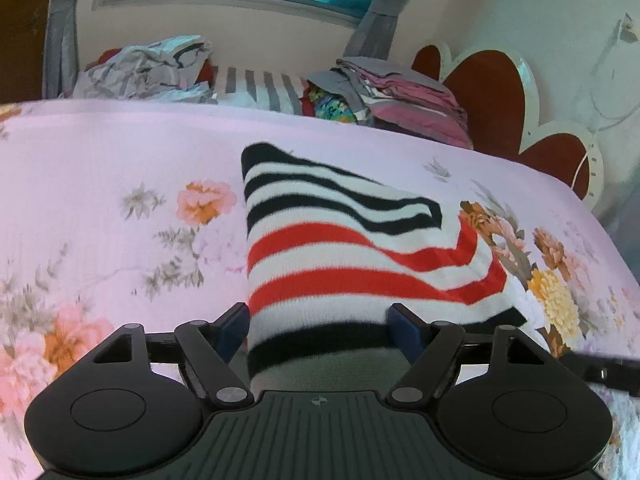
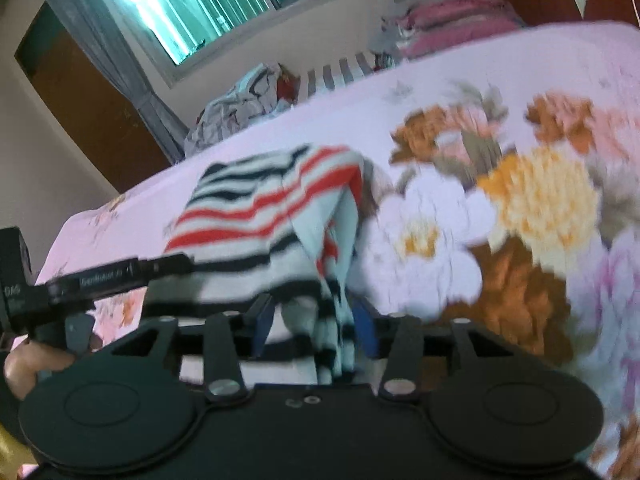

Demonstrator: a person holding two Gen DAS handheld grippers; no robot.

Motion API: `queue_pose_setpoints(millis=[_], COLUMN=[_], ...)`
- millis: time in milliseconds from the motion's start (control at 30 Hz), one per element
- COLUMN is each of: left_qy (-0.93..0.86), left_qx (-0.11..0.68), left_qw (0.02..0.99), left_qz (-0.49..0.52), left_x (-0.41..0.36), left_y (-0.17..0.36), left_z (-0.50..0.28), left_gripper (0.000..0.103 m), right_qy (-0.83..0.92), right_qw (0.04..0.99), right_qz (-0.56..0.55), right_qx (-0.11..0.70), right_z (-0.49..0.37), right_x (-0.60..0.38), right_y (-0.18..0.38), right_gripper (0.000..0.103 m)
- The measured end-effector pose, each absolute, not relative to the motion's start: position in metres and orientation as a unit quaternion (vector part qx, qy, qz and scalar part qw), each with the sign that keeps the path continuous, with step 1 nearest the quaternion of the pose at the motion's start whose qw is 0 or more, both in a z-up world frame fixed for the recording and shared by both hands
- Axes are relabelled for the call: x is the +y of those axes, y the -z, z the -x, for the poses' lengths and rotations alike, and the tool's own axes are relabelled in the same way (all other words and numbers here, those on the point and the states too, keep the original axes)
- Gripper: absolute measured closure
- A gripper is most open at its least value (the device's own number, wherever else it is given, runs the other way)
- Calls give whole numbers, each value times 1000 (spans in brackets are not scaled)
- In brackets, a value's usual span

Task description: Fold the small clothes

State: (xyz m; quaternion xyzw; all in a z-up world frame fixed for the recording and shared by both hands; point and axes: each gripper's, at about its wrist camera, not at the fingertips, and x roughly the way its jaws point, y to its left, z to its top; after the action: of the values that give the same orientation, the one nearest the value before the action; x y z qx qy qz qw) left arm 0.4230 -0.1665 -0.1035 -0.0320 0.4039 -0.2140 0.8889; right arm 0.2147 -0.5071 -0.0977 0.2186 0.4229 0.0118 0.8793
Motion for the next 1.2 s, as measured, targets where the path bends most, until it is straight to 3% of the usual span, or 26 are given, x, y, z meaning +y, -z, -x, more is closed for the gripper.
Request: queue_pose_setpoints(millis=[133, 267, 567, 633, 667, 800, 900, 1200], left_qy=[227, 237, 223, 215, 212, 204, 202, 208], left_qx=[399, 390, 410, 418, 423, 421, 418, 413], left_qw=[888, 890, 882, 880, 879, 882, 883, 885], left_qz=[25, 20, 63, 66, 66, 63, 65, 44], left_x=[-168, -172, -177, -177, -177, -175, -173, -177], left_y=[96, 88, 104, 113, 119, 134, 141, 146], left_z=[-433, -449, -498, -504, -507, -509, -507, -508], left_gripper=[28, 28, 28, 28, 28, 28, 28, 28], right_qy=[0, 15, 56, 49, 46, 31, 17, 57], right_qw=[879, 876, 850, 845, 847, 884, 901, 872], right_qz=[-234, -250, -282, -292, -294, -235, -193, -269], right_qx=[416, 413, 441, 445, 441, 403, 388, 405], right_z=[-244, -275, -335, -341, -342, -342, -339, -332], right_x=[-510, -515, -524, -524, -523, -505, -496, -524], right_y=[96, 99, 137, 146, 148, 138, 134, 168], right_gripper=[58, 49, 48, 66, 79, 91, 91, 92])
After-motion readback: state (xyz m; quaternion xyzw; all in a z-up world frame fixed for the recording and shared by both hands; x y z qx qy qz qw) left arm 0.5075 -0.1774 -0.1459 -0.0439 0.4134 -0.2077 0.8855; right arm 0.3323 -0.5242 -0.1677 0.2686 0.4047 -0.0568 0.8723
